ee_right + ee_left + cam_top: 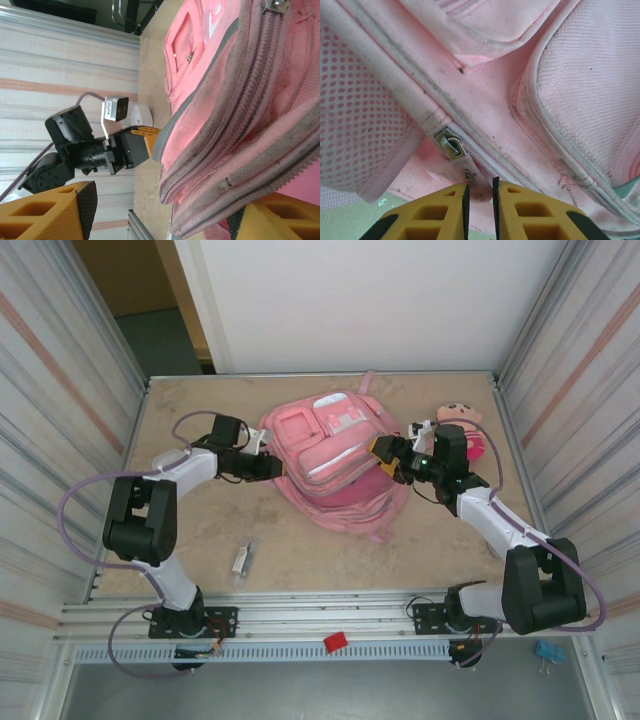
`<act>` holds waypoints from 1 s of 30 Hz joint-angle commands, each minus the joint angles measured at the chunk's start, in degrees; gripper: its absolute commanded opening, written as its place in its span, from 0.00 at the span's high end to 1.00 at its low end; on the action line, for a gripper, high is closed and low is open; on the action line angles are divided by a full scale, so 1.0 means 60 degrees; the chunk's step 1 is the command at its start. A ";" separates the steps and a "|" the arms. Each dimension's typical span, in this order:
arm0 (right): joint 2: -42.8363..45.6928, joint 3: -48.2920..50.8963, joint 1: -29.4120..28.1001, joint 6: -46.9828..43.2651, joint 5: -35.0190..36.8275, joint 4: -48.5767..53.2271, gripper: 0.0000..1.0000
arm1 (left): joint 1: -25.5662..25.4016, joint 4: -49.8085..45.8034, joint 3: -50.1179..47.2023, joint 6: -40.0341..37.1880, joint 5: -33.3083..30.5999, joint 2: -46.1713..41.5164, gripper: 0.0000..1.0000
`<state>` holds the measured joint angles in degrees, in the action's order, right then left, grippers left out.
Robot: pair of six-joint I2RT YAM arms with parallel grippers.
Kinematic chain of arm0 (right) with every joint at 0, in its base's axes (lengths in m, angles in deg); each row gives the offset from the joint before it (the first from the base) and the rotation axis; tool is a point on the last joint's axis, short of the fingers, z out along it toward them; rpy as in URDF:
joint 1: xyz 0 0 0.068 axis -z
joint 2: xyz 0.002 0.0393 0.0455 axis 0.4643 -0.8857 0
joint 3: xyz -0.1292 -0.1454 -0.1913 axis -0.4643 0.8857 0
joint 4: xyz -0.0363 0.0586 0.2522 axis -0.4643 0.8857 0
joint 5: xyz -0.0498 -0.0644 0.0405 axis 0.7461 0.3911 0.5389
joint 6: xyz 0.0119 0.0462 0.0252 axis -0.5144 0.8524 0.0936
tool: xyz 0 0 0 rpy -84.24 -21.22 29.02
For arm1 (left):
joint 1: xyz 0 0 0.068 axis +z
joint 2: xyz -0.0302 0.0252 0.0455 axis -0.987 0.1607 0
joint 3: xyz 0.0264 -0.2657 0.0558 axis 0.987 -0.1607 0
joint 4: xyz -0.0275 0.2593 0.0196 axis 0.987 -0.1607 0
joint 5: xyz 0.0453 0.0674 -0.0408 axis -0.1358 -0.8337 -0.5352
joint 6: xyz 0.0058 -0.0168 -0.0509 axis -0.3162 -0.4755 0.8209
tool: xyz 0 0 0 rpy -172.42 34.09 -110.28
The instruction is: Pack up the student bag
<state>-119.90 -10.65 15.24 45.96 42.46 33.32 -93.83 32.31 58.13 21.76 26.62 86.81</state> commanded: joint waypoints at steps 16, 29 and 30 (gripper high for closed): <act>-0.0052 -0.0410 -0.0105 -0.0222 0.0100 -0.0307 0.32 | 0.0028 0.0087 -0.0079 0.0251 -0.0304 -0.0199 0.86; -0.1432 -0.0558 -0.0730 0.0595 -0.0038 -0.1459 0.30 | -0.0234 0.0043 -0.0487 0.0358 -0.0330 -0.0951 0.92; -0.1579 -0.0567 -0.0813 0.0713 0.0028 -0.1640 0.31 | -0.0293 0.0051 -0.0437 0.0368 -0.0280 -0.0920 0.92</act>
<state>-127.90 -12.51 11.65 47.88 43.29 28.64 -94.82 33.36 55.53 23.84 22.42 82.29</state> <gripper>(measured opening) 0.685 0.082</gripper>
